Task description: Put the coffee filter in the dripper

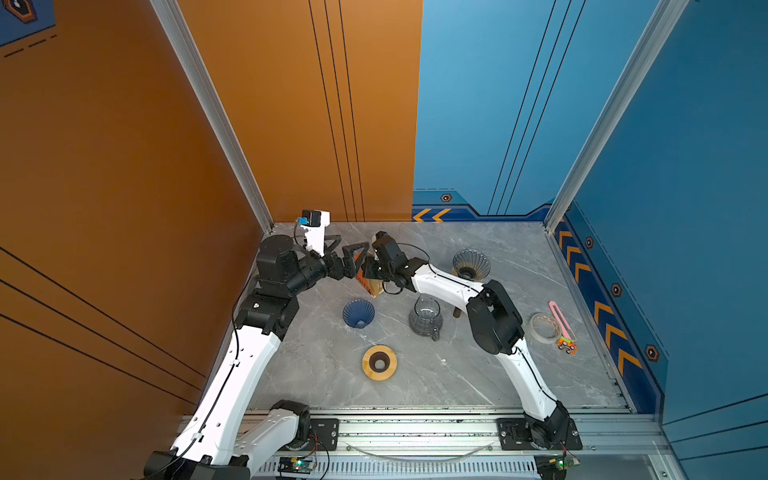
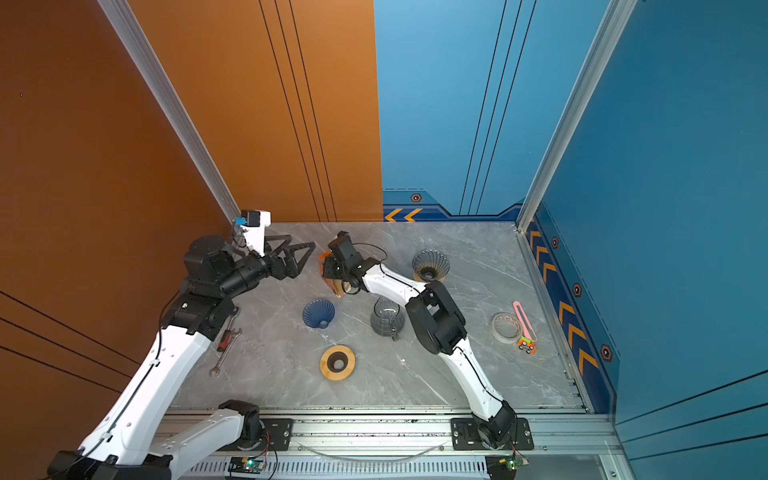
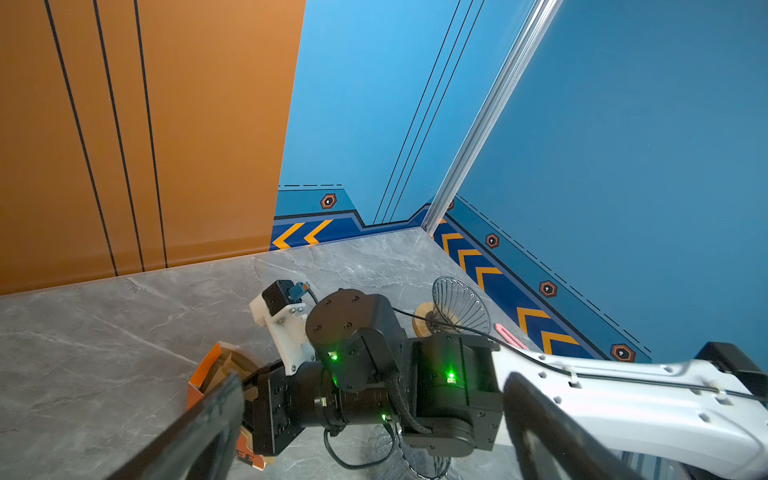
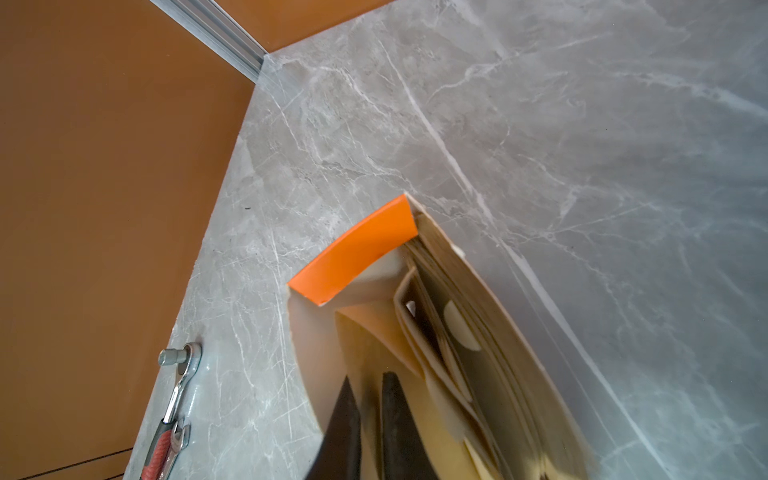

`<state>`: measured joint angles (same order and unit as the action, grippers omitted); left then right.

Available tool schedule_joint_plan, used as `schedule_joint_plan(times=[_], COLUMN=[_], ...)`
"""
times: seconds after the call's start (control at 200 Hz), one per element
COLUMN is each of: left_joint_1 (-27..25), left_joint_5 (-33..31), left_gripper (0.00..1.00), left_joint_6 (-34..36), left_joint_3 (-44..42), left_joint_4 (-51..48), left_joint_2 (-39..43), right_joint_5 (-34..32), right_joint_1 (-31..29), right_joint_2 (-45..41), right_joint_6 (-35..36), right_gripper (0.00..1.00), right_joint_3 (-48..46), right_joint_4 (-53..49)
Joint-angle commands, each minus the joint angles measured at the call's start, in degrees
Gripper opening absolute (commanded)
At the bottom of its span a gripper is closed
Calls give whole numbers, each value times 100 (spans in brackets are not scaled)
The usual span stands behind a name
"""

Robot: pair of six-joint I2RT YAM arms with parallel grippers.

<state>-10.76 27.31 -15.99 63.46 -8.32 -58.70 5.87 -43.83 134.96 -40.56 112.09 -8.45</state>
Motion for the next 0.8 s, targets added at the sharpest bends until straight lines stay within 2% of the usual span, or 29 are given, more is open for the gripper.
schedule_joint_plan(times=[0.0,0.21,0.491,0.796], left_joint_1=[39,48,49,57], left_joint_5=[165,195,183,205], left_gripper=[98,98,98,98], left_joint_6=[-45,-71,-80,-106], left_joint_3=[21,23,24,11], left_joint_4=[133,155,168,198], left_joint_2=[140,122,157,174], right_joint_5=[-9,8,357,324], right_joint_1=[58,76,136,134], right_joint_2=[84,187,441,615], right_joint_6=[27,253,567,812], right_gripper=[10,12,13,15], right_joint_3=[217,427,840,1066], right_joint_4=[-221,-529,-987,-1382])
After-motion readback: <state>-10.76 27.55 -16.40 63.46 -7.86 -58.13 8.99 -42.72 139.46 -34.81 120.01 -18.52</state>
